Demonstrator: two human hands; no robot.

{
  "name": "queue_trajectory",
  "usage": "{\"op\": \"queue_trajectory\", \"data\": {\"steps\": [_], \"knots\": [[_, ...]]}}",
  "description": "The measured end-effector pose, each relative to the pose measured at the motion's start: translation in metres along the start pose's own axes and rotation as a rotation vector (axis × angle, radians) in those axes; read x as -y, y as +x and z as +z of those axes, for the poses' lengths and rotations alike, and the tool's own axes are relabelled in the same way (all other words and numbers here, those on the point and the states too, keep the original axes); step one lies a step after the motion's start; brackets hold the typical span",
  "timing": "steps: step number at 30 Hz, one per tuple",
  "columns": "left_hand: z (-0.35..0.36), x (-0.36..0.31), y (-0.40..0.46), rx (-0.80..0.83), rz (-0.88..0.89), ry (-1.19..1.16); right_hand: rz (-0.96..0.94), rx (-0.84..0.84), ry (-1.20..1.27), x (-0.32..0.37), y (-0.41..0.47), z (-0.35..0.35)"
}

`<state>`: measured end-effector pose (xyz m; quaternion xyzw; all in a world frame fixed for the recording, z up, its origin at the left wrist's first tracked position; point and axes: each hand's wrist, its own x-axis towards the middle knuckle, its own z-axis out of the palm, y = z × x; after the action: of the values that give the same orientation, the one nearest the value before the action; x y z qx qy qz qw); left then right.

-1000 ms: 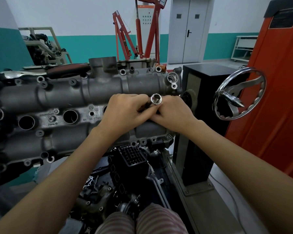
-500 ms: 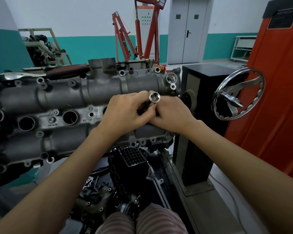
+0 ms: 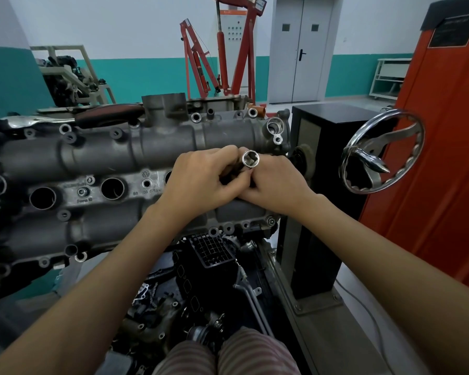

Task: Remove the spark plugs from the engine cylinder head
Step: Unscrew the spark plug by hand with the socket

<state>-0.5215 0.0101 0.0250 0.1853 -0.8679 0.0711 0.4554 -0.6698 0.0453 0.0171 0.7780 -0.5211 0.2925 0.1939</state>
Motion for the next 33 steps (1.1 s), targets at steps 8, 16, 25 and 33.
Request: {"op": "queue_trajectory", "data": {"steps": [8, 16, 25, 33], "knots": [[0.0023, 0.0032, -0.0003, -0.012, 0.036, 0.047, 0.008, -0.012, 0.015, 0.0002, -0.0002, 0.0005], [0.0019, 0.0051, -0.0008, 0.029, -0.010, 0.021, -0.012, -0.040, -0.013, 0.0012, -0.0002, 0.0013], [0.0002, -0.0005, -0.0001, -0.024, 0.015, 0.046, 0.009, -0.036, 0.017, 0.0005, -0.0007, 0.0022], [0.0022, 0.0045, -0.0011, 0.004, 0.011, 0.053, 0.018, -0.059, -0.007, 0.0002, -0.0010, 0.0037]]}}
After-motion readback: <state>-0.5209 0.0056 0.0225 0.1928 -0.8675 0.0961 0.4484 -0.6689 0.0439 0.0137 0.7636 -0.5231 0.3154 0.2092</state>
